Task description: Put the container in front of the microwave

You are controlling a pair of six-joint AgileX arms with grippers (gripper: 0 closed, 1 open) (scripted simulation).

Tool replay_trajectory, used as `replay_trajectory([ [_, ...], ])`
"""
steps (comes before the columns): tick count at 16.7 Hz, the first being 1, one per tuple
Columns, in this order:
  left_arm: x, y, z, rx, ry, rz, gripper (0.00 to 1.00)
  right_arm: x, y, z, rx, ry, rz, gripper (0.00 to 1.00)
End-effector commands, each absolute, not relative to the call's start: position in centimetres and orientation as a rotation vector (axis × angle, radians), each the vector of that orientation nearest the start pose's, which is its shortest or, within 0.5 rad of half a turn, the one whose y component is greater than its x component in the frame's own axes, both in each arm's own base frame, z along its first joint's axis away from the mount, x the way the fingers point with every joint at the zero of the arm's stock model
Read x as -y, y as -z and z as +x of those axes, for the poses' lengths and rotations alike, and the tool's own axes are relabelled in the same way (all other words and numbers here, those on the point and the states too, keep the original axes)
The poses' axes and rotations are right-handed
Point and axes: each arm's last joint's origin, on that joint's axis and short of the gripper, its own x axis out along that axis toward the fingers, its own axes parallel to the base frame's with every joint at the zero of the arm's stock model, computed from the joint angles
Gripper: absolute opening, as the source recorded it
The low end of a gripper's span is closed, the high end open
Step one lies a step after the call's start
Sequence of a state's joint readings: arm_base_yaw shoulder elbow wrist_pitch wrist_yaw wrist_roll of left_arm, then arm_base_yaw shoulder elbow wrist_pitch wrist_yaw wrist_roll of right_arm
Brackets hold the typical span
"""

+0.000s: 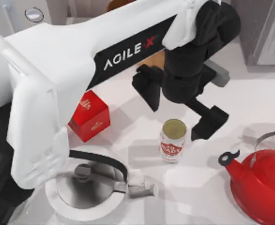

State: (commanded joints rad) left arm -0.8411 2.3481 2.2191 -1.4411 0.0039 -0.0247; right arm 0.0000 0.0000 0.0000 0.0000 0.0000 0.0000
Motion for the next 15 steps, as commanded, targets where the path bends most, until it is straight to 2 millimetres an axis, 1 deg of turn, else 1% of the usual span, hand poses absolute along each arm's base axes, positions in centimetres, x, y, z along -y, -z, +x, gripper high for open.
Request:
replay_trajectory([
  [3, 33.9, -21.6, 31.4, -1.478, 0.626, 0.627, 1.0, 0.1, -16.0, 10.6, 0.0, 0.0, 0.0, 1.0],
  [4, 34.0, -21.3, 31.4, -1.477, 0.628, 0.629, 1.0, 0.1, -16.0, 10.6, 0.0, 0.0, 0.0, 1.0],
  [6, 34.0, -19.9, 31.4, -1.477, 0.629, 0.63, 1.0, 0.1, -16.0, 10.6, 0.0, 0.0, 0.0, 1.0],
  [9, 34.0, -17.2, 31.4, -1.475, 0.629, 0.629, 1.0, 0.1, -16.0, 10.6, 0.0, 0.0, 0.0, 1.0],
  [11, 34.0, -15.9, 31.3, -1.477, 0.629, 0.629, 1.0, 0.1, -16.0, 10.6, 0.0, 0.0, 0.0, 1.0],
  [15, 34.0, -15.7, 31.3, -1.477, 0.629, 0.63, 1.0, 0.1, -16.0, 10.6, 0.0, 0.0, 0.0, 1.0],
])
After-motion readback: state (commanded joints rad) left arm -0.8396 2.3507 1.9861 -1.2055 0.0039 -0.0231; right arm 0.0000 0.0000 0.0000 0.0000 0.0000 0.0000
